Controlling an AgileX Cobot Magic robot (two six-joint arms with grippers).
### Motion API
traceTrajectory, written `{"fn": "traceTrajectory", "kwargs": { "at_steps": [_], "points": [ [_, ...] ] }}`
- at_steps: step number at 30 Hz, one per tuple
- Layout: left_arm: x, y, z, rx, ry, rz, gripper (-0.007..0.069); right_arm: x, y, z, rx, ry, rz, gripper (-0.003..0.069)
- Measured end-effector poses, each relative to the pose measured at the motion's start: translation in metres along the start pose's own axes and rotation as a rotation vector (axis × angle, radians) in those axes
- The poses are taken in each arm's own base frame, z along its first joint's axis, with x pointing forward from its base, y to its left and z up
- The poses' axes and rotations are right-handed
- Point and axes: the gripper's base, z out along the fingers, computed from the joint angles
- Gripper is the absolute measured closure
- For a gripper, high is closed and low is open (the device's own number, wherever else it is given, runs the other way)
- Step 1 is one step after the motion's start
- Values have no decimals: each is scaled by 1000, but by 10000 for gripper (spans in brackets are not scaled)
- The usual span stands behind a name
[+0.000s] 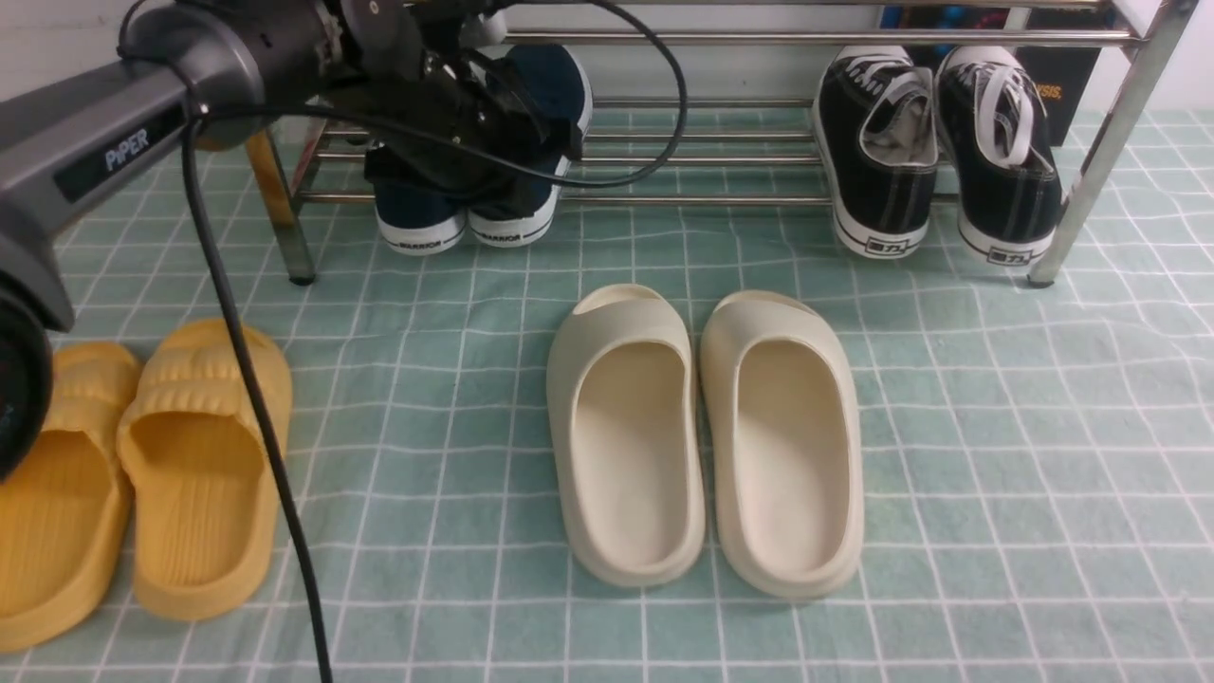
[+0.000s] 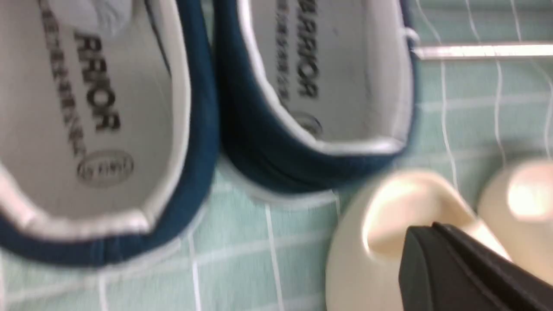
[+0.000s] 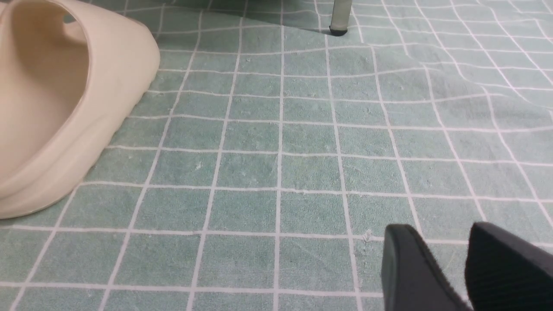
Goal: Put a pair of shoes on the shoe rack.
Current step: Use the left arm to put a shoe into the shoe rack
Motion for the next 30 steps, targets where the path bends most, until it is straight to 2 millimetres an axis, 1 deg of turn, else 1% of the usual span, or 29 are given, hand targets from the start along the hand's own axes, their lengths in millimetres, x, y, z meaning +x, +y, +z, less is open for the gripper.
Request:
{"fn": "traceTrajectory", "kwargs": {
  "at_steps": [3,8,10,11,14,16,21,25,26,30],
  "points": [
    [5,1,-6,-29,57,56,638,0,0,0,0,0,0,420],
    [8,12,-3,-135,93,110,638,0,0,0,0,0,0,420],
    [8,21,3,-212,96,120,638,0,0,0,0,0,0,420],
    [8,22,4,-217,96,120,638,0,0,0,0,0,0,420],
    [7,31,15,-292,76,129,638,0,0,0,0,0,0,420],
    [6,34,18,-316,55,130,638,0,0,0,0,0,0,420],
    [3,36,20,-334,15,112,638,0,0,0,0,0,0,420],
    [1,36,20,-332,-5,71,638,0,0,0,0,0,0,420],
    [1,36,20,-331,-16,34,638,0,0,0,0,0,0,420],
    [2,36,17,-343,-5,30,638,0,0,0,0,0,0,420]
  ]
}}
